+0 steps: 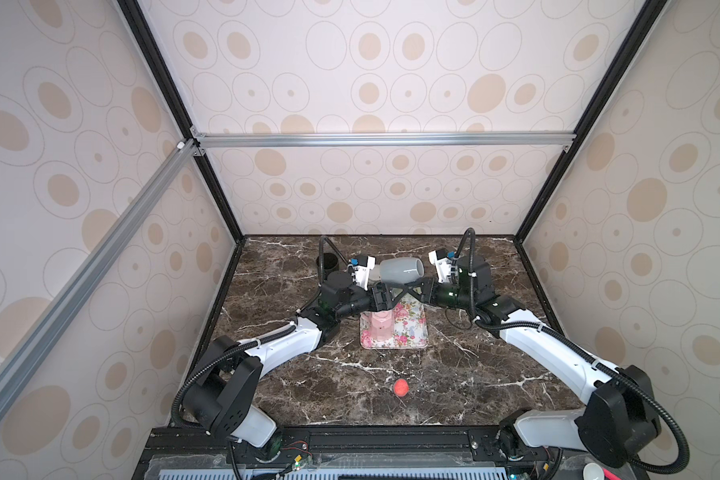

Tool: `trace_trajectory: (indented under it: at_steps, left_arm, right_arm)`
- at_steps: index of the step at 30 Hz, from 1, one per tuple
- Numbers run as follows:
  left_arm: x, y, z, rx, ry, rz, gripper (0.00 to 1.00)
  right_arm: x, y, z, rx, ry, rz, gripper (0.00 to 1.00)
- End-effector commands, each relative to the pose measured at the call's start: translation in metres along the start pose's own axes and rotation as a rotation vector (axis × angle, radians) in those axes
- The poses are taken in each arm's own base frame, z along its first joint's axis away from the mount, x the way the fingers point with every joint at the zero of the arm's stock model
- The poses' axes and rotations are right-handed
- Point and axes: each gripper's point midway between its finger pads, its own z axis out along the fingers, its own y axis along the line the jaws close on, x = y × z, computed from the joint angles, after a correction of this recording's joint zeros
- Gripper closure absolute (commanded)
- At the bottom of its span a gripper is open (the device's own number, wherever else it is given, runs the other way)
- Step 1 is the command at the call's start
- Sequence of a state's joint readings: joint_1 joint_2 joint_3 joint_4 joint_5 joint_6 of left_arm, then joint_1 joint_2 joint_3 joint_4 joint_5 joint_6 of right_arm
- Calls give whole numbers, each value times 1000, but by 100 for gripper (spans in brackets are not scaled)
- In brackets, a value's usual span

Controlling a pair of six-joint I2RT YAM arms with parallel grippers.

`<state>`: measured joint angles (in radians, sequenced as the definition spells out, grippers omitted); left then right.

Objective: Turn the mug right side up
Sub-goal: 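Carry the grey mug toward the left gripper while the left gripper reaches to meet it, then close the left gripper on the grey mug's handle beside the right gripper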

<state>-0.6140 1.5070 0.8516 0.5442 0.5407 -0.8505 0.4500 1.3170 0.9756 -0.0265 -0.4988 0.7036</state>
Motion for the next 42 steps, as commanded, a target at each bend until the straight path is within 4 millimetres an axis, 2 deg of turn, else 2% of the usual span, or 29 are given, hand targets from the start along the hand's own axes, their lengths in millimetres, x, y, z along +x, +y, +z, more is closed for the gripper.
trace_trajectory:
  at_steps: [1,10,22,38,41,42]
  left_arm:
    - [-15,-24,-1,54,-30,39,8]
    - [-18,-29,-1,80,-38,38,17]
    - [-18,-34,0,114,-41,23,25]
    - [-16,-40,-3,168,-47,-8,30]
    - [-16,-42,-3,186,-47,-16,32]
    - [-16,-44,-2,196,-46,-17,38]
  right_arm:
    - [-18,25,-9,-88,-70,-55,100]
    - [-17,24,-8,-92,-72,-52,100]
    - [-16,20,-7,-88,-77,-53,100]
    - [-19,17,-1,-85,-88,-58,100]
    - [-19,16,1,-87,-87,-58,100]
    - [-18,16,1,-87,-86,-59,100]
